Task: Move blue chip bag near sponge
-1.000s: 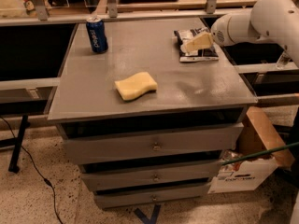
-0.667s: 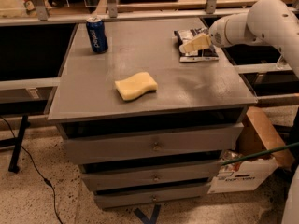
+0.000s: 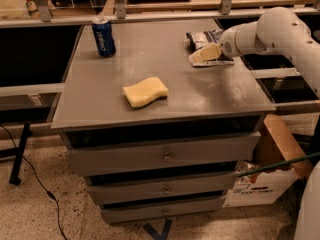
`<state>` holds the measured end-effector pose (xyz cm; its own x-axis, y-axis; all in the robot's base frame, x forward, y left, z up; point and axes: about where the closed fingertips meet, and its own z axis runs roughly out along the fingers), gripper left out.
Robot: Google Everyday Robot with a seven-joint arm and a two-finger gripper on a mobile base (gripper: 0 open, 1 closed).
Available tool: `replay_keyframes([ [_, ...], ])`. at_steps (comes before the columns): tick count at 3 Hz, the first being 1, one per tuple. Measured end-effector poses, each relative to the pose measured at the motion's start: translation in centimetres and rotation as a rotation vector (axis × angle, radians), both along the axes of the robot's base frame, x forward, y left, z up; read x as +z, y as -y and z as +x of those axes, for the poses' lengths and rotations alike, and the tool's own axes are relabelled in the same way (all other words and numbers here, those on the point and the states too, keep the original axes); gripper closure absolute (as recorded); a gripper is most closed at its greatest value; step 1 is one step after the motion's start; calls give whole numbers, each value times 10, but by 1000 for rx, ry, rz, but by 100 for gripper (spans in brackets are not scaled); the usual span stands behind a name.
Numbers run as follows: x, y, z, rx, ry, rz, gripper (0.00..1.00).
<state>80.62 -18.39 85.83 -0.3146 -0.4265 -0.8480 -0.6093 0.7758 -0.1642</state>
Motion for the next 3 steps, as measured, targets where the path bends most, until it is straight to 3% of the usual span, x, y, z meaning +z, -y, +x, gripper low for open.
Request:
replay_keyframes([
  [1,-10,-1,0,2,-17,1,18],
  [3,-13,-1,0,18,-13,17,64],
])
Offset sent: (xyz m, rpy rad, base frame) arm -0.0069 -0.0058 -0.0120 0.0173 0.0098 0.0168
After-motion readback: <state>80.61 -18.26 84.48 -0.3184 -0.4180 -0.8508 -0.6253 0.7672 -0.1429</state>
